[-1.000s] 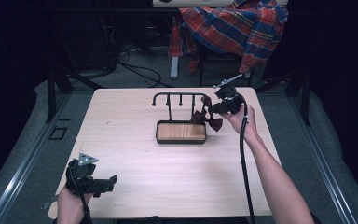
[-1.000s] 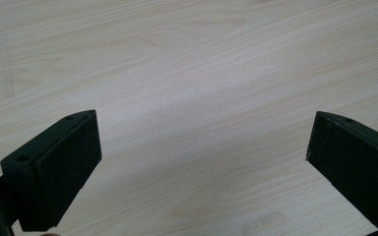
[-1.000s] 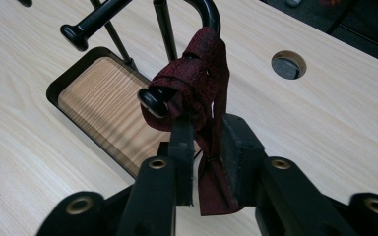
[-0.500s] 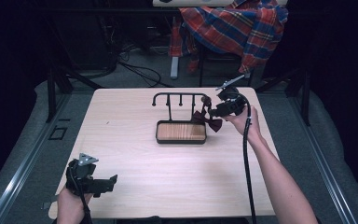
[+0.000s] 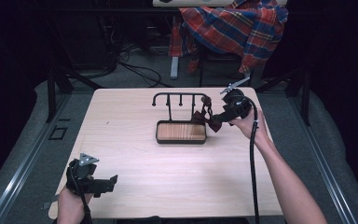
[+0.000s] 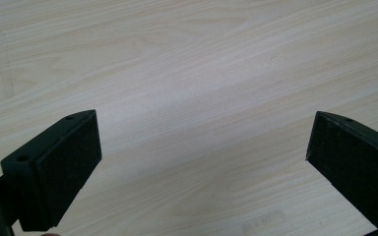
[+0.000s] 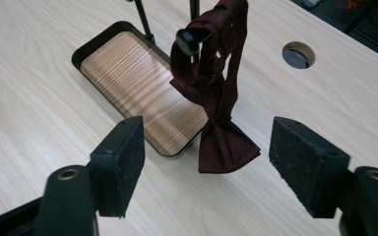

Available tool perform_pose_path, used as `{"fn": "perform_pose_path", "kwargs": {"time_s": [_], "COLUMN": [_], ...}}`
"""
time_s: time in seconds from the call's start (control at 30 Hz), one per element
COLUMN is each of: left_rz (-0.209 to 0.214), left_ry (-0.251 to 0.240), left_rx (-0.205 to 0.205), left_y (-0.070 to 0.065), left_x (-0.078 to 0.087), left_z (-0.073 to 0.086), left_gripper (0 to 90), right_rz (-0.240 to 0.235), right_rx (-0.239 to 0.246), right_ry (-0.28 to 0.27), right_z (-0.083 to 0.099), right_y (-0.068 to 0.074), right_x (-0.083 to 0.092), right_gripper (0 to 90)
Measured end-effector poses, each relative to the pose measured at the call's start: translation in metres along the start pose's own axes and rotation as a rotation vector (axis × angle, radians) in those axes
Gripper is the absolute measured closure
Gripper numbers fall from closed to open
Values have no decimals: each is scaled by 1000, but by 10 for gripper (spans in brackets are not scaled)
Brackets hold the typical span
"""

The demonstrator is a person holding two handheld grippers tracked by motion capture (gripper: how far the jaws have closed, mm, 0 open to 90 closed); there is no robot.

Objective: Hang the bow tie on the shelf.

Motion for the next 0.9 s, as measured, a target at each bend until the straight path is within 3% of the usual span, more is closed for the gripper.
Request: {"fn": "perform_pose_path", "kwargs": {"time_s": [0.2, 0.5, 0.73, 0.9], "left_rz": [0, -3, -4, -3], "left_ry": [0, 0, 1, 2], "left_rx": [0, -3, -3, -3], "left_y": [0, 0, -1, 0], "left_x": [0, 0, 0, -1], "left_z": [0, 0, 0, 0], "left_gripper": [2, 2, 2, 2], "right_rz": [-13, -33, -86, -100], "right_rx": [34, 81, 110, 124], "right_ry": [33, 67, 107, 127], "right_z": [8, 21, 47, 61], "right_y": [11, 29, 48, 56], "right_x": [9, 16, 17, 16], "right_gripper": [202, 147, 28, 13]}}
Point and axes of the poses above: each handheld gripper's, and its own axes: x roughly backward along the jaws, z roughly out of its underside, y roughly to its left, the point moved 8 cm from there along -x, roughly forward along the jaws, and after that the axes turned 2 degrees about -y, right-handed, at the moved point
